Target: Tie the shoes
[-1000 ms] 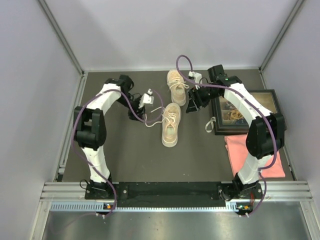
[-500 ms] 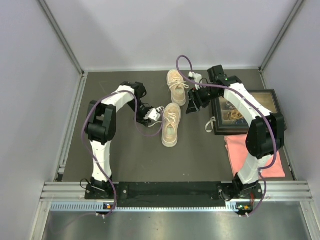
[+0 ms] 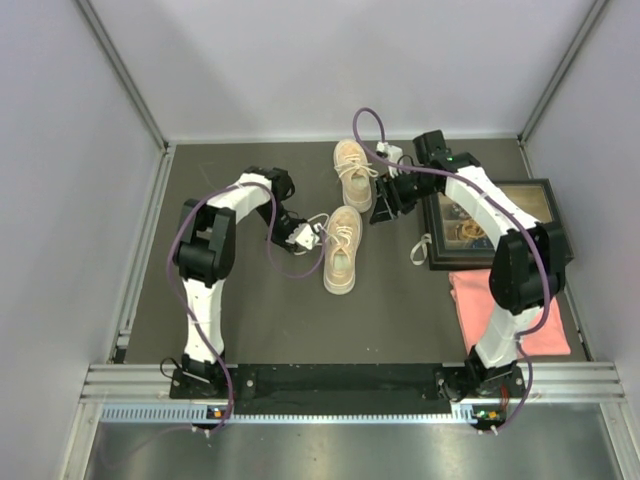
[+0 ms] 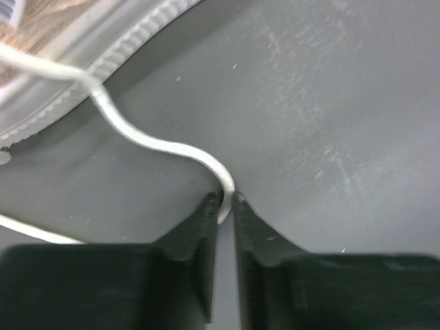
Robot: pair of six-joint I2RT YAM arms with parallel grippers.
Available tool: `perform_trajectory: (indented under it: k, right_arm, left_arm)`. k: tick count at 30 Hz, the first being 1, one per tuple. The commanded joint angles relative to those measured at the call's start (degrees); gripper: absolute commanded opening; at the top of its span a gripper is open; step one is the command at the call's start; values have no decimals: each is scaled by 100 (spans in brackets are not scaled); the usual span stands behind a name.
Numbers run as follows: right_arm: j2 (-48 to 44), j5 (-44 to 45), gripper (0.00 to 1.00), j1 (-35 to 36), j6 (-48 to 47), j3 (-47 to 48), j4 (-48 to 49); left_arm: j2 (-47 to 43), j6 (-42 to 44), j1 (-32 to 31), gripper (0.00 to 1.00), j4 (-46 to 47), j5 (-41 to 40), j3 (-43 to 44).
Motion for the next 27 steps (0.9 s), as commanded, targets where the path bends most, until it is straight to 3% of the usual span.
perform_trajectory:
  k: [1,3,9,16,21,27]
  right_arm:
    - [288,-289,54,-34,474,59,672]
    - [393,-376,53,-25,580,103,822]
    - [648,-473,51,36,766,173,945]
    - [806,-403,48,186,836,199,1033]
    - [868,-552,44,326,845,217,1060]
    - [965,-667,43,502,801,208,1042]
  left_arm:
    - [-322,-11,-94,13,230,78,-429]
    - [-524,-82,-121,0,406,148,-702]
    - [-999,-574,-121,0,293,701,-799]
    - [-1640,-1777,-138,0,441,1721,-799]
    - [-1895,-2446,-209,0,828,2020,-931]
    - [-2203,-3851,-402,0,1731,2354,-1124]
